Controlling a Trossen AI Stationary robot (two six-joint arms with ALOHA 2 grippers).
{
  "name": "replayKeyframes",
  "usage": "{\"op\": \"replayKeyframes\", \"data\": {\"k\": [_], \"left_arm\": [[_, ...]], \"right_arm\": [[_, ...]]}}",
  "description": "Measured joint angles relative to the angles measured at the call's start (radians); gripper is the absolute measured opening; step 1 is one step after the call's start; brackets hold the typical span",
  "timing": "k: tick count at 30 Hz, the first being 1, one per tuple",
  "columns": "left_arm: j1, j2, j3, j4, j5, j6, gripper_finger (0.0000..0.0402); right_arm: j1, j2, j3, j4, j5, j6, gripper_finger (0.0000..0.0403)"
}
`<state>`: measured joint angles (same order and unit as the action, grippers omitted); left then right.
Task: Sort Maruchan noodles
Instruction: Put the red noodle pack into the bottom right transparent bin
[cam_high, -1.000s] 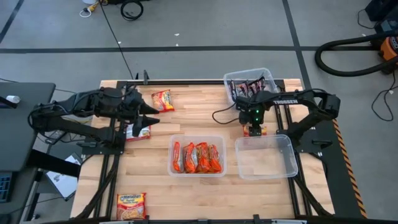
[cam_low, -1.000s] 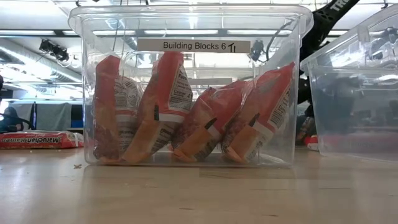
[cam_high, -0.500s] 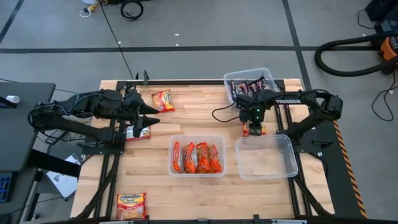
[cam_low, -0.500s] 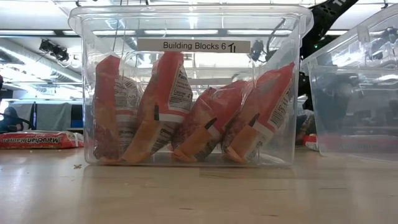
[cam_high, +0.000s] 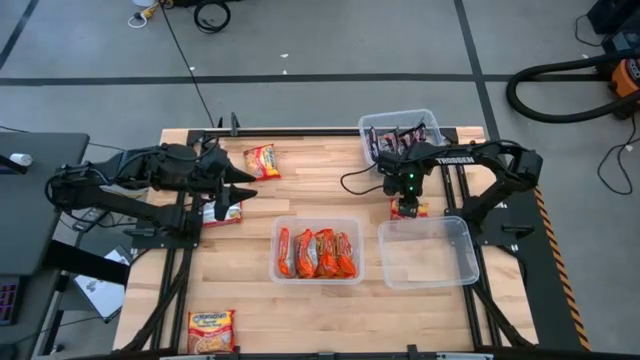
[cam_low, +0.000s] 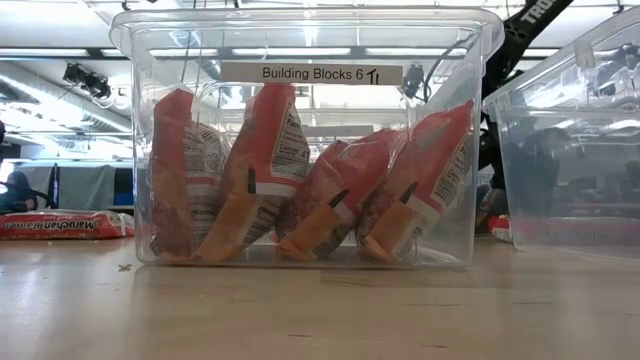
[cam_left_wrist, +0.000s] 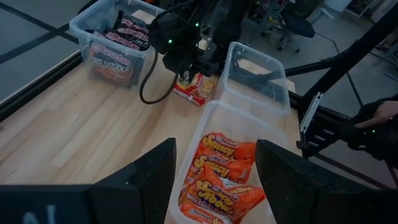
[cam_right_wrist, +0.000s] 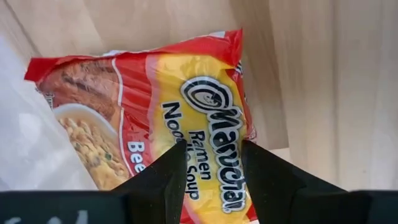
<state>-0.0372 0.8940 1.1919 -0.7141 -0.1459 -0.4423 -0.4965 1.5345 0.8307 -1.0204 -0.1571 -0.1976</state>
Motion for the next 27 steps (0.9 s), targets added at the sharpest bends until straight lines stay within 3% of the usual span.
{"op": "replayKeyframes", "data": {"k": [12, 17, 22, 27], "left_arm": [[0.000, 0.000, 0.000, -0.026, 0.000, 0.008, 0.0222], [0.000, 0.000, 0.000, -0.031, 0.000, 0.015, 0.0222], [0.000, 0.000, 0.000, -0.041, 0.000, 0.017, 0.0222], [0.000, 0.000, 0.000, -0.040, 0.000, 0.017, 0.0222]], "right_arm": [[0.003, -0.002, -0.029, 0.021, -0.027, 0.102, 0.0156], [0.021, -0.001, -0.034, 0.024, -0.020, 0.112, 0.0103], [0.032, -0.009, -0.035, 0.019, 0.005, 0.137, 0.0016], [0.033, -0.078, -0.003, -0.027, 0.065, 0.187, 0.0006]]}}
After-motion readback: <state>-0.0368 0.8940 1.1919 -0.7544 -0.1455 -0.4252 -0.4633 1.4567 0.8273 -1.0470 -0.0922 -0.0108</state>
